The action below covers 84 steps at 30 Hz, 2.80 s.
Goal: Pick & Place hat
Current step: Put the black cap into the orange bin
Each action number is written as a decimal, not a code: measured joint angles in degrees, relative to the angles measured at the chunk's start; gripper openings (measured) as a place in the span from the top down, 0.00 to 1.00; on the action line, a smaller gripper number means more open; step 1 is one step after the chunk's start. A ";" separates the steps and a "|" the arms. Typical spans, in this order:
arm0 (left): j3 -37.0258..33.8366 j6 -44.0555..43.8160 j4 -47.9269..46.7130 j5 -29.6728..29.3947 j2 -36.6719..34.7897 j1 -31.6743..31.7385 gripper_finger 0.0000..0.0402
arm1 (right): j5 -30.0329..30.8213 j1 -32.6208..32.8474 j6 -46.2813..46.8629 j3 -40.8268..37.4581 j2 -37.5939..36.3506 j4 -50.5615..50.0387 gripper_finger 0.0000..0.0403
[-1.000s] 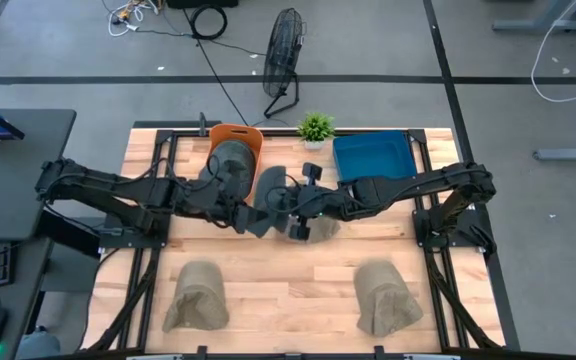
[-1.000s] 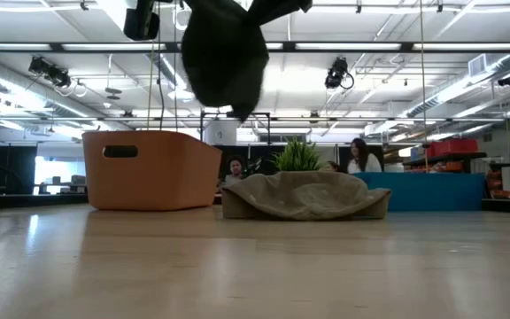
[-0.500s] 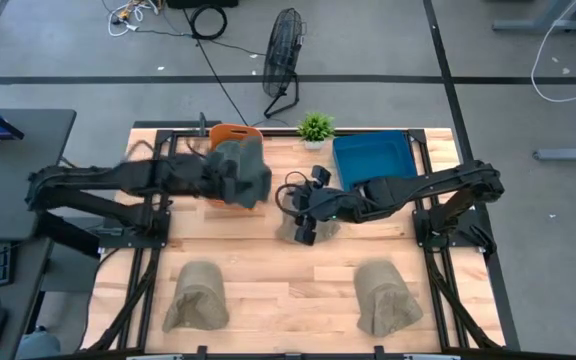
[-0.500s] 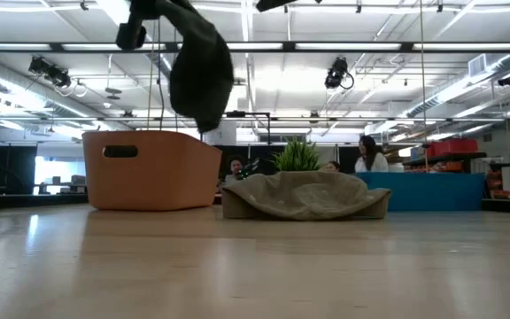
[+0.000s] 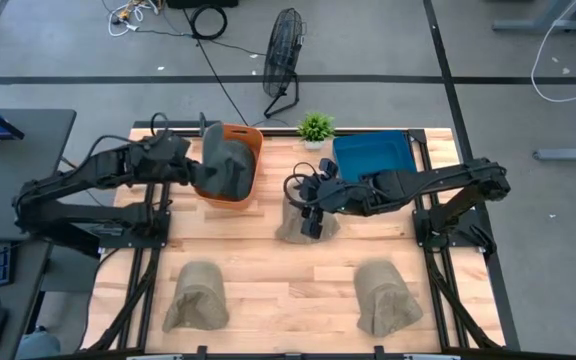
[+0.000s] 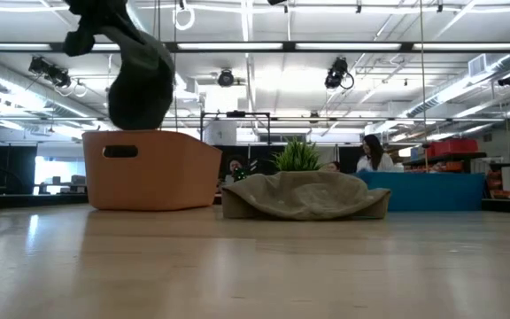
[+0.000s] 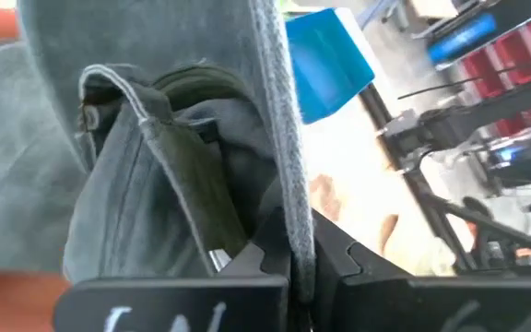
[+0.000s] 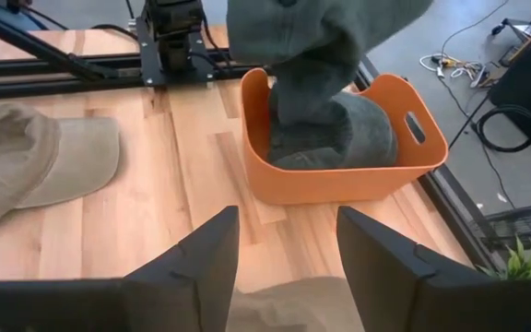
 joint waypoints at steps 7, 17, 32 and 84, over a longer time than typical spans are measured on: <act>0.00 3.69 2.97 3.47 2.59 2.55 0.98 | -0.02 -0.92 -0.02 0.00 0.00 0.02 0.54; -0.01 8.11 13.60 12.91 2.60 5.99 0.98 | -0.02 -0.95 -0.03 0.00 0.02 0.02 0.54; -26.74 0.85 35.95 20.00 -4.11 11.58 0.98 | -0.11 -0.95 -0.04 0.00 0.04 -0.31 0.54; -9.06 15.73 -5.54 7.15 -4.54 17.08 0.57 | -3.63 -0.97 1.49 0.00 0.09 -0.31 0.54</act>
